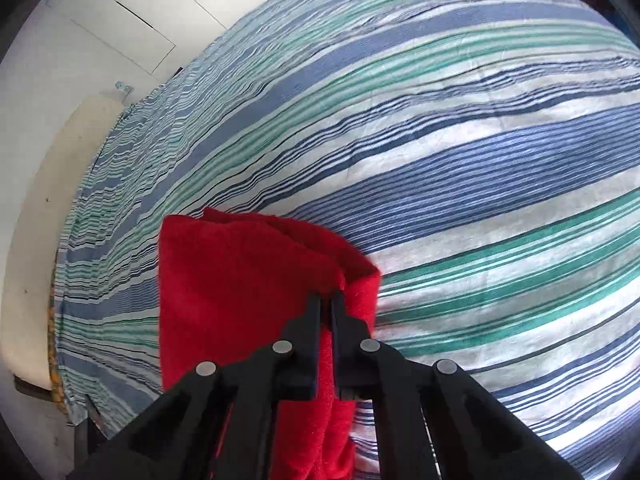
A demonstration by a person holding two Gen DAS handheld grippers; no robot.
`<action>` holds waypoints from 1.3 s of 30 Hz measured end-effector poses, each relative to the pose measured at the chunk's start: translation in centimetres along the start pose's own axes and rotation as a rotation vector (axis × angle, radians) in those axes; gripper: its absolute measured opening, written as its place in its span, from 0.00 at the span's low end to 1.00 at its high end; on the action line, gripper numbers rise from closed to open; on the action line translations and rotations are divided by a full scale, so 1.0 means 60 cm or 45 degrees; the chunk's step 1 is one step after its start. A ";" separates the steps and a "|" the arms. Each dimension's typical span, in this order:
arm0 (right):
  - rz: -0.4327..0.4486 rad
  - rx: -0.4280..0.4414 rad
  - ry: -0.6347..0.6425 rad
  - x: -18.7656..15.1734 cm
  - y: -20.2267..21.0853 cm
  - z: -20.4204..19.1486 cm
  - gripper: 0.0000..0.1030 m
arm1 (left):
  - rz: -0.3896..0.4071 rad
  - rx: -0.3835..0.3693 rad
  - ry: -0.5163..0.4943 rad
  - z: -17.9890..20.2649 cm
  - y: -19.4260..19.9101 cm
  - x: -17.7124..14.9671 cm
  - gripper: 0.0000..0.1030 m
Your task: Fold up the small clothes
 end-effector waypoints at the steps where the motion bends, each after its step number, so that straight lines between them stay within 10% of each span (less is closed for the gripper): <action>1: 0.018 -0.022 -0.017 -0.005 0.006 0.008 0.04 | 0.001 -0.003 -0.005 -0.001 -0.004 0.000 0.85; 5: -0.047 -0.105 -0.001 -0.019 -0.025 0.032 0.06 | -0.024 0.002 -0.011 0.002 -0.003 -0.002 0.85; 8: 0.032 -0.145 0.013 -0.029 0.011 0.027 0.51 | -0.003 -0.024 -0.027 0.004 0.032 -0.005 0.85; 11: 0.179 -0.134 0.185 -0.070 0.084 -0.031 0.50 | 0.089 -0.034 -0.041 0.001 0.076 -0.009 0.85; 15: 0.078 0.260 0.489 -0.163 0.091 -0.108 0.47 | 0.043 0.011 -0.030 -0.011 0.052 -0.002 0.86; 19: -0.110 0.008 0.432 -0.222 -0.012 -0.030 0.44 | -0.112 0.062 -0.003 -0.032 -0.001 -0.014 0.86; 23: -0.108 0.033 0.288 -0.238 0.004 0.029 0.33 | -0.056 0.046 -0.020 -0.039 0.048 -0.038 0.86; 26: -0.024 0.055 0.349 -0.236 0.067 0.019 0.36 | 0.014 -0.017 0.003 -0.064 0.089 -0.031 0.87; 30: 0.073 0.138 0.317 -0.192 0.129 0.025 0.74 | 0.086 -0.175 0.214 -0.126 0.113 0.024 0.90; 39: -0.004 0.540 -0.230 -0.016 -0.014 0.120 0.74 | -0.121 -0.531 0.247 -0.113 -0.006 0.046 0.89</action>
Point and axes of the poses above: each gripper's, at about its wrist camera, not at the fingertips, and y roughly against the way its jaws point, z to its right, x to its top, the point moved 4 cm from there along -y, roughly the way its jaws point, and after that the axes turned 12 degrees about -z, right-handed, at the moved point
